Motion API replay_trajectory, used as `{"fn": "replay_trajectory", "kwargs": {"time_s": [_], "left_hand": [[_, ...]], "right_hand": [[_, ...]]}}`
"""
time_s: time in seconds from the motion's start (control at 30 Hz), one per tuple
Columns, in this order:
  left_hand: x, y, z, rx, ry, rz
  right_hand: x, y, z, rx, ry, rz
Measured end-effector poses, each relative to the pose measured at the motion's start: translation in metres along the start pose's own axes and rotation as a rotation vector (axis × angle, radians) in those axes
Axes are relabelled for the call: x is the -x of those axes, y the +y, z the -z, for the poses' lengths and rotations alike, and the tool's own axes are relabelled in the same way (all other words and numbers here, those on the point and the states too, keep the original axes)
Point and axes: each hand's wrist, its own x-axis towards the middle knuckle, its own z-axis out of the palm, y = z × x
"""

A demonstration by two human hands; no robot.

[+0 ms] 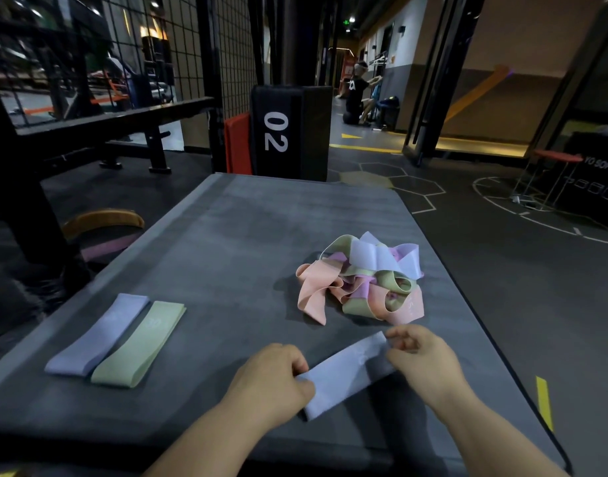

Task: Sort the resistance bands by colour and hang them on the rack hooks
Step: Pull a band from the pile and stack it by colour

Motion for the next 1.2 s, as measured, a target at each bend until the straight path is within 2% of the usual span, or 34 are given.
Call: {"fn": "replay_trajectory", "kwargs": {"time_s": [0.13, 0.27, 0.47, 0.6, 0.73, 0.9, 1.07, 1.2], "left_hand": [[0.002, 0.003, 0.001, 0.183, -0.08, 0.047], [0.006, 0.01, -0.005, 0.29, -0.129, 0.042], [0.008, 0.014, -0.019, 0.073, -0.032, -0.052], [0.008, 0.013, -0.024, -0.057, 0.105, -0.194], [0.008, 0.01, -0.025, -0.143, 0.152, -0.273], [0.008, 0.006, -0.03, -0.14, 0.054, -0.348], [0.008, 0.01, -0.034, -0.3, -0.148, -0.426], [0.008, 0.004, -0.041, -0.316, -0.16, -0.451]], "right_hand": [[-0.004, -0.003, -0.002, -0.107, 0.049, 0.001], [-0.012, 0.0, -0.006, -0.107, 0.084, 0.021], [-0.015, 0.005, -0.015, 0.012, 0.084, 0.087], [-0.015, 0.007, -0.019, 0.251, 0.103, 0.218], [-0.014, 0.009, -0.021, 0.422, 0.087, 0.333], [-0.014, 0.013, -0.018, 0.542, 0.034, 0.352], [-0.011, 0.021, -0.016, 0.694, -0.062, 0.406], [-0.01, 0.027, -0.015, 0.834, -0.148, 0.405]]}}
